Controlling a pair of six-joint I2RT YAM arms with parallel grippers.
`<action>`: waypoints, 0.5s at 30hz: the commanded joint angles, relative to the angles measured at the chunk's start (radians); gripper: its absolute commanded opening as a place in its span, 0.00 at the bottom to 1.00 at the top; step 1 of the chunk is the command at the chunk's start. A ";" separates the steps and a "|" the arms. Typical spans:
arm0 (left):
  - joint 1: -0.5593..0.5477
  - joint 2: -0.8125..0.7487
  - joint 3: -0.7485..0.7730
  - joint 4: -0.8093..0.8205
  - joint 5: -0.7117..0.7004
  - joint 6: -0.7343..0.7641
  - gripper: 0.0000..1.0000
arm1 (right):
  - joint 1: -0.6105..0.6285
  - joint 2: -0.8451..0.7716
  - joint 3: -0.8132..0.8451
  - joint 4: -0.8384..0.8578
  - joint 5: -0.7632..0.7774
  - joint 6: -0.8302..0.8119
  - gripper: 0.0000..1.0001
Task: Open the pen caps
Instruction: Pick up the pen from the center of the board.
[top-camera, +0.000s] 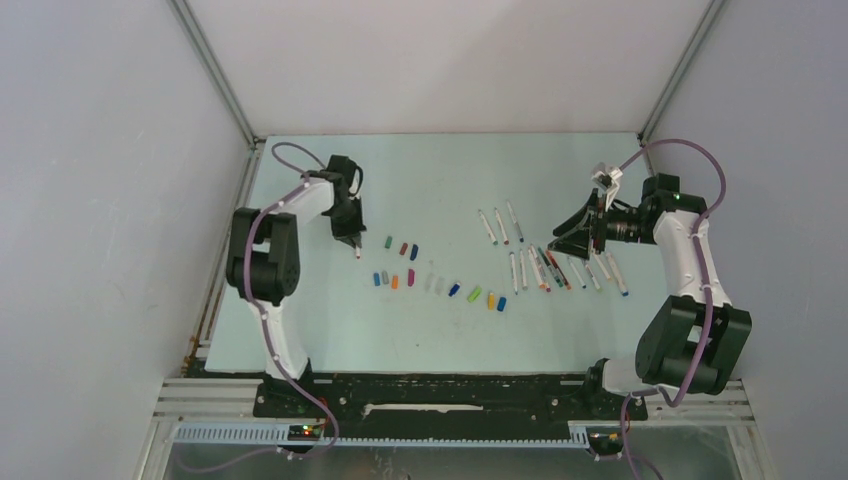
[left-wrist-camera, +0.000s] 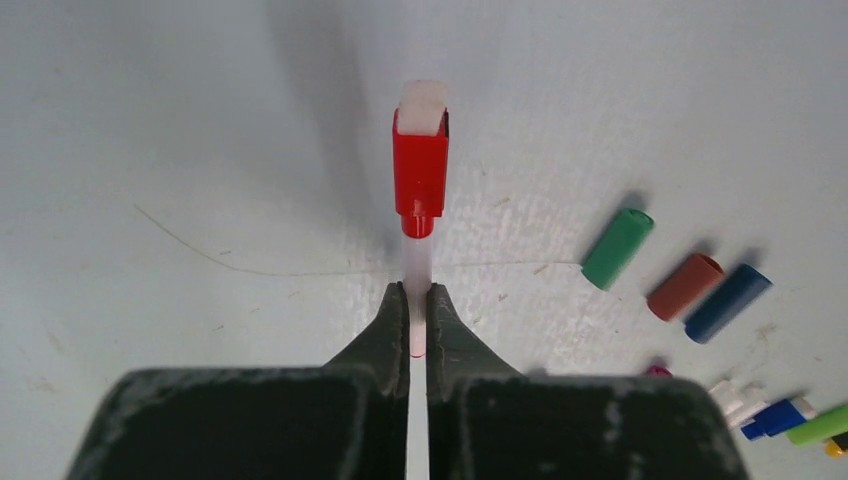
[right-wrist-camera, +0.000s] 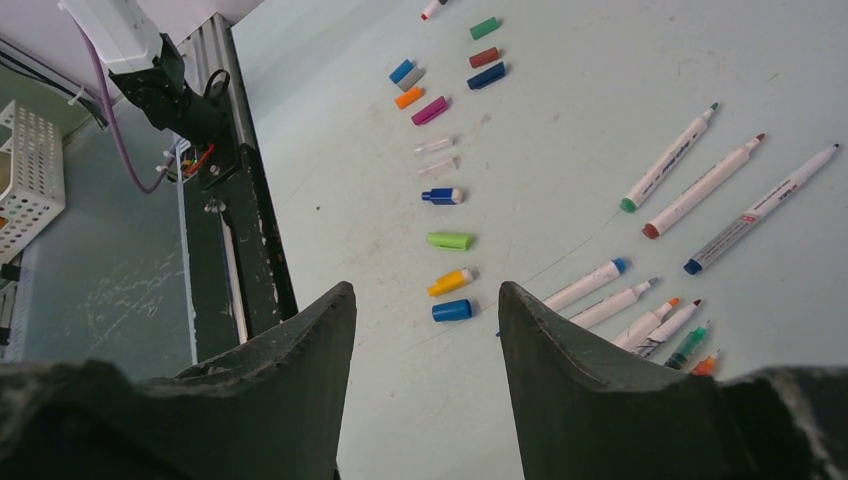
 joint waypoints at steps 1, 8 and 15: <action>-0.009 -0.175 -0.118 0.205 0.041 -0.045 0.00 | -0.003 -0.032 0.008 -0.062 -0.053 -0.099 0.57; -0.060 -0.392 -0.306 0.408 0.073 -0.089 0.00 | 0.059 -0.053 0.009 -0.106 -0.036 -0.185 0.57; -0.141 -0.632 -0.504 0.708 0.169 -0.159 0.00 | 0.180 -0.137 0.011 -0.061 0.037 -0.198 0.60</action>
